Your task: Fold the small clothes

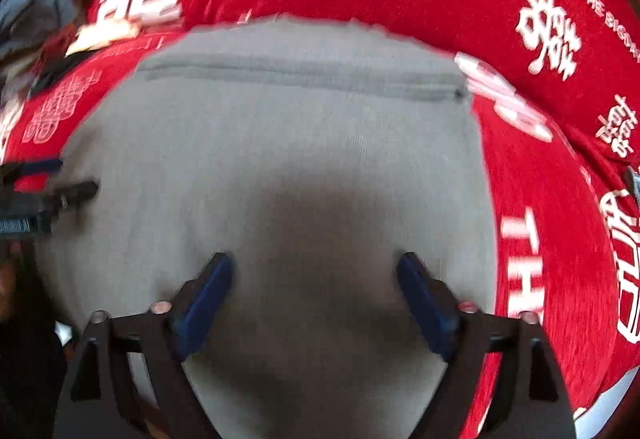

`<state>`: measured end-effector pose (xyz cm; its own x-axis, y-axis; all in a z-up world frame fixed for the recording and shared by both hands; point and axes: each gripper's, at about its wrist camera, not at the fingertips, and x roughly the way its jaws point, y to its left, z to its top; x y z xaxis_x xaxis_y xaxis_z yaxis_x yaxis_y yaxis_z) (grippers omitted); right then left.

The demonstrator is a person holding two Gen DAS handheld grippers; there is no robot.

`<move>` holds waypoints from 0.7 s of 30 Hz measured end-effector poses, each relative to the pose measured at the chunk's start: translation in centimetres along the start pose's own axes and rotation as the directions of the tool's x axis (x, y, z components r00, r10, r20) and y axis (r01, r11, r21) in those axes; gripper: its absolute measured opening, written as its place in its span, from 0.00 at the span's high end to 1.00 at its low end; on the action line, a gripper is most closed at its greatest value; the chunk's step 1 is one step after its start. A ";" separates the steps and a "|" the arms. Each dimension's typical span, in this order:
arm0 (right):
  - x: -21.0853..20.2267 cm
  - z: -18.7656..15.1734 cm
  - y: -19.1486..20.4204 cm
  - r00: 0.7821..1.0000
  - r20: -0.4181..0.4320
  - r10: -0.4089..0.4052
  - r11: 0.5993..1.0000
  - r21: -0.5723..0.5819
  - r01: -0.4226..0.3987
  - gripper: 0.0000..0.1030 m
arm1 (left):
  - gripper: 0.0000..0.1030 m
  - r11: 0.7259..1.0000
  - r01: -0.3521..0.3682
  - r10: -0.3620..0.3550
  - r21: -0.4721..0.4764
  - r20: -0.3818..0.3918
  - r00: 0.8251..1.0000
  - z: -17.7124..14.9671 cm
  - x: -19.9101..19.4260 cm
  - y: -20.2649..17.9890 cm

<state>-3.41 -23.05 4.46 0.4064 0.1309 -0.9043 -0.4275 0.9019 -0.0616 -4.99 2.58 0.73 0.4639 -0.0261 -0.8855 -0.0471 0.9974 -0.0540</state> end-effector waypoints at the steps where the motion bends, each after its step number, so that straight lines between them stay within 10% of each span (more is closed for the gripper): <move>1: -0.4 -0.9 0.4 1.000 -0.011 -0.005 0.999 -0.044 0.004 0.13 | 0.00 1.000 0.002 -0.002 0.018 -0.013 1.000 -0.5 -0.2 0.0; 6: -1.5 -2.7 1.1 0.995 -0.093 -0.029 0.991 -0.136 0.016 0.13 | 0.00 0.993 -0.027 0.030 0.115 -0.025 0.999 -2.0 -2.1 -0.6; 11: -2.9 -0.4 4.0 0.999 0.029 0.046 0.990 -0.137 -0.042 0.13 | 0.00 0.974 0.039 -0.047 0.222 0.034 0.998 -1.4 -3.0 -5.0; 21: -0.6 -2.7 4.7 0.999 -0.030 0.030 0.974 -0.222 -0.036 0.11 | 0.00 0.980 0.030 -0.020 0.195 -0.054 0.998 -3.5 -0.6 -4.9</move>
<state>-7.84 -19.94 3.60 0.3687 0.1456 -0.9181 -0.6105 0.7827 -0.1210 -8.14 -2.49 -0.08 0.4167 -0.0496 -0.9077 0.1402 0.9901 0.0103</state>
